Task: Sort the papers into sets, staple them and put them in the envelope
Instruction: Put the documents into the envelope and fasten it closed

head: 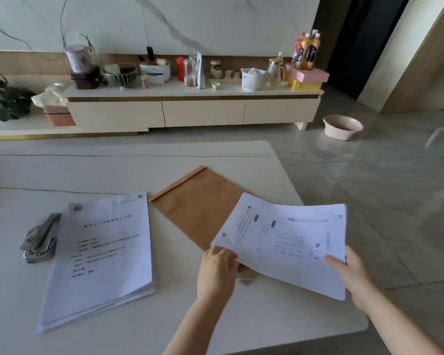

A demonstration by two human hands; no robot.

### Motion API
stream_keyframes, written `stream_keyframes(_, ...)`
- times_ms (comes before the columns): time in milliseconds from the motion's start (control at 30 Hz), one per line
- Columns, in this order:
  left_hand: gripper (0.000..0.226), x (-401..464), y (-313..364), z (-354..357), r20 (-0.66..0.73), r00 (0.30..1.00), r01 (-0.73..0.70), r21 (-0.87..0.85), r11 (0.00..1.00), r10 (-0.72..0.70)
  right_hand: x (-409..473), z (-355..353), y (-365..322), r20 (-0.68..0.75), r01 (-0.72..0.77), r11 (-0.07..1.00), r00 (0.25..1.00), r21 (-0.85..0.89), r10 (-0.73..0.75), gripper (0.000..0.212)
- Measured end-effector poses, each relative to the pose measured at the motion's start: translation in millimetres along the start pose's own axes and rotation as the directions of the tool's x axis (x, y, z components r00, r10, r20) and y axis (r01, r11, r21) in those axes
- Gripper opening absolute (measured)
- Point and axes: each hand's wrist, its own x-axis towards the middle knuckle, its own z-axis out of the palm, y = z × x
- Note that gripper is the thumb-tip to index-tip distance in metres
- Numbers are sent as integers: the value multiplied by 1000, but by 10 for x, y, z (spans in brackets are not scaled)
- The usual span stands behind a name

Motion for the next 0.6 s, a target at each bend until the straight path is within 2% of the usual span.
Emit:
stream_keyframes(133, 10, -37, 10, 202, 12, 998, 52, 115, 992, -54, -113, -130, 198, -5, -34, 998, 999, 46, 34, 22)
stream_keyframes(233, 20, -39, 28, 231, -10, 995, 95, 231, 968, -95, -130, -136, 285, -23, -50, 993, 998, 104, 53, 22)
stream_keyframes(400, 36, 123, 43, 132, 17, 992, 113, 312, 943, -124, -143, -232, 406, -99, -44, 985, 993, 167, 61, 21)
stream_keyframes(600, 17, 184, 238, -67, 51, 984, 132, 448, 884, -172, -278, -475, 497, -105, -19, 975, 994, 223, 43, 28)
